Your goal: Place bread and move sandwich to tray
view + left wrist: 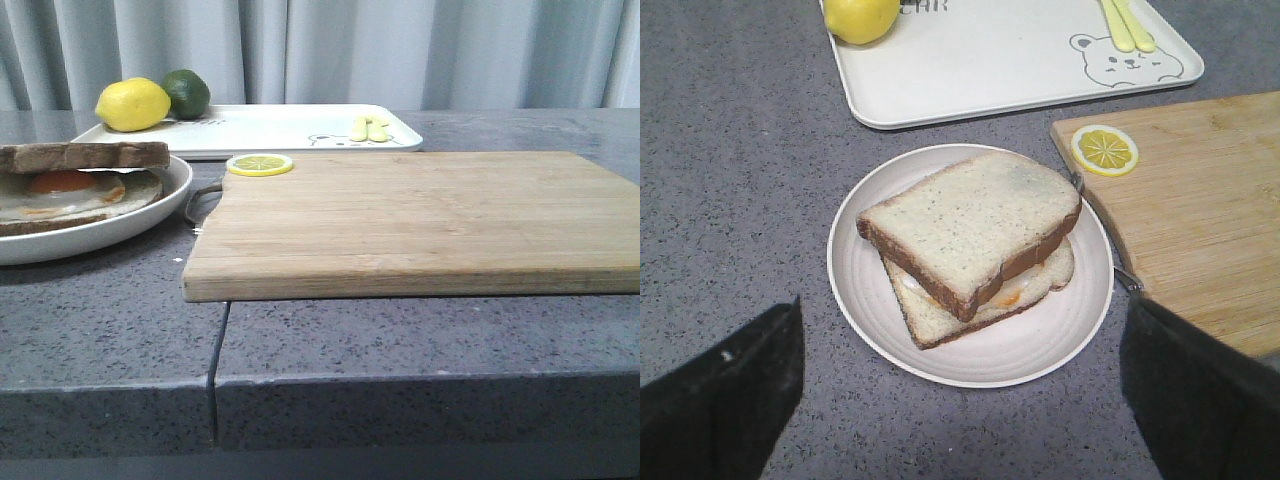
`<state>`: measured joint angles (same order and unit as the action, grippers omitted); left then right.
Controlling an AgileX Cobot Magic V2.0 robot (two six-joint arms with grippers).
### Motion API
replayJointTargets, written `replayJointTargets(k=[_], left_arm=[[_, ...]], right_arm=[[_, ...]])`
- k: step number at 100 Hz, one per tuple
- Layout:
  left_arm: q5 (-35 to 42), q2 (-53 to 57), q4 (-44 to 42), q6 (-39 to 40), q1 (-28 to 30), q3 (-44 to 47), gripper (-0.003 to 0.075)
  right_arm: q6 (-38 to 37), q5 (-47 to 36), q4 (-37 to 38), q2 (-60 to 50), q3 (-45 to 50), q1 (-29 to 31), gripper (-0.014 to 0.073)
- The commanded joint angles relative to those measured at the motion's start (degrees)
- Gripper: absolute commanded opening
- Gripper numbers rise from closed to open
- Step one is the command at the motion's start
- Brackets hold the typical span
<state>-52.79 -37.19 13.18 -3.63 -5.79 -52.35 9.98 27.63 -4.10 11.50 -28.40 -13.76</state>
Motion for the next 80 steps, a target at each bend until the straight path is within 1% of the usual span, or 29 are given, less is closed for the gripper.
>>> replayJointTargets(k=[1, 36, 55, 73, 80], left_arm=[[3.53, -0.44, 0.97, 0.02, 0.11, -2.08, 0.0599], [3.53, -0.44, 0.92, 0.02, 0.11, -2.08, 0.0599], [3.99, -0.44, -2.3, 0.88, 0.11, -2.08, 0.0586], [4.23, -0.87, -11.39, 9.11, 0.11, -2.08, 0.0578], [4.23, -1.65, -13.18, 11.01, 0.11, -1.96, 0.0578]], right_arm=[[-0.16, -4.96, 0.35, 0.63, -1.42, 0.3, 0.0428], [-0.16, -4.96, 0.4, 0.63, -1.42, 0.3, 0.0428], [-0.16, -4.96, 0.4, 0.63, -1.42, 0.3, 0.0428], [-0.16, -4.96, 0.4, 0.63, -1.42, 0.3, 0.0428], [-0.16, -4.96, 0.4, 0.63, -1.42, 0.3, 0.0428]])
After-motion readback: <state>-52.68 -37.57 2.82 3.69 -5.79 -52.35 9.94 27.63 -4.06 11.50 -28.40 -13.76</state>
